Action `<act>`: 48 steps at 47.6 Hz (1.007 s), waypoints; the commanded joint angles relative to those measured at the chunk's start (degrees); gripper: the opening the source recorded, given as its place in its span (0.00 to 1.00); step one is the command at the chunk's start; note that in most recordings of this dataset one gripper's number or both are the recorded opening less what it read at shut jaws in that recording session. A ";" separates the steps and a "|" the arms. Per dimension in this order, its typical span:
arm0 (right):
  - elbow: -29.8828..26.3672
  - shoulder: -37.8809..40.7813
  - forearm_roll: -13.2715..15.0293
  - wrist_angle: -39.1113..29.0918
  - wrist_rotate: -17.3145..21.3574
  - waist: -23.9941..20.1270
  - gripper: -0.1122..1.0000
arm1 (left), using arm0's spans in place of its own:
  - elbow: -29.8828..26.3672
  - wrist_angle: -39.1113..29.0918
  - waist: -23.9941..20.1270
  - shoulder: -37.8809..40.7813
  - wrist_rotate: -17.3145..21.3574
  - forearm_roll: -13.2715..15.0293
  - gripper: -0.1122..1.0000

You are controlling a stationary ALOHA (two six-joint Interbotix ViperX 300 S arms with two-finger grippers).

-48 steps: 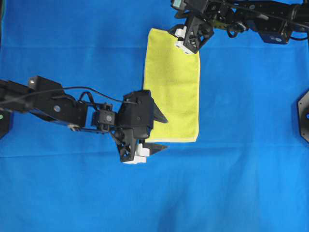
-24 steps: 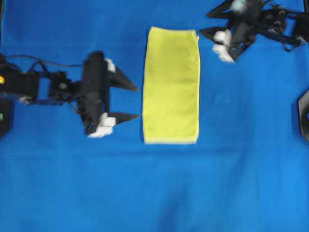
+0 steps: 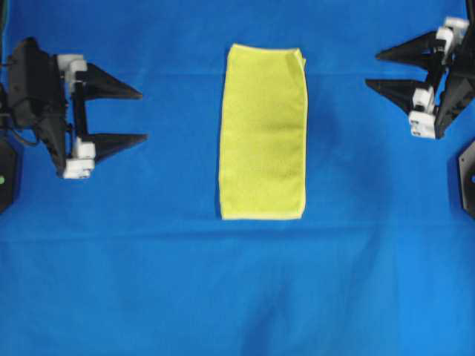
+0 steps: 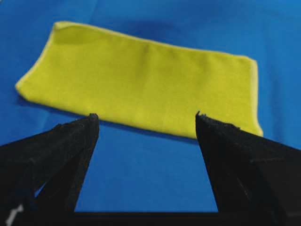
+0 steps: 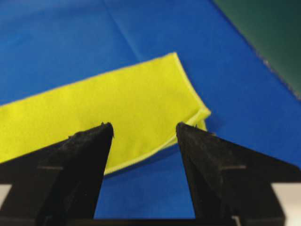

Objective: Fold the yellow towel.
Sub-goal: 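Retract both grippers away from the towel strip, then grasp the strip's far corners with both grippers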

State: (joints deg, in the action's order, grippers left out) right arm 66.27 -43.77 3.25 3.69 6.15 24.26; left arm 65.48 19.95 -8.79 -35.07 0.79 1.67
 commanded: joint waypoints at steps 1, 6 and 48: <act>-0.62 0.18 -0.18 0.44 0.09 -0.18 0.64 | -0.35 0.53 -0.35 -1.05 0.00 -0.09 0.81; -0.62 0.79 -0.18 0.70 0.09 -0.09 0.64 | -0.44 0.35 -0.35 -0.88 0.09 -0.09 0.81; -20.74 34.54 4.31 -3.08 -0.79 6.68 0.64 | -20.65 4.92 -14.33 33.31 1.58 -0.09 0.80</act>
State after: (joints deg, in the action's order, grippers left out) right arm 48.96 -11.87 6.86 1.05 5.19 30.67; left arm 48.25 24.43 -21.71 -4.75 2.29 1.67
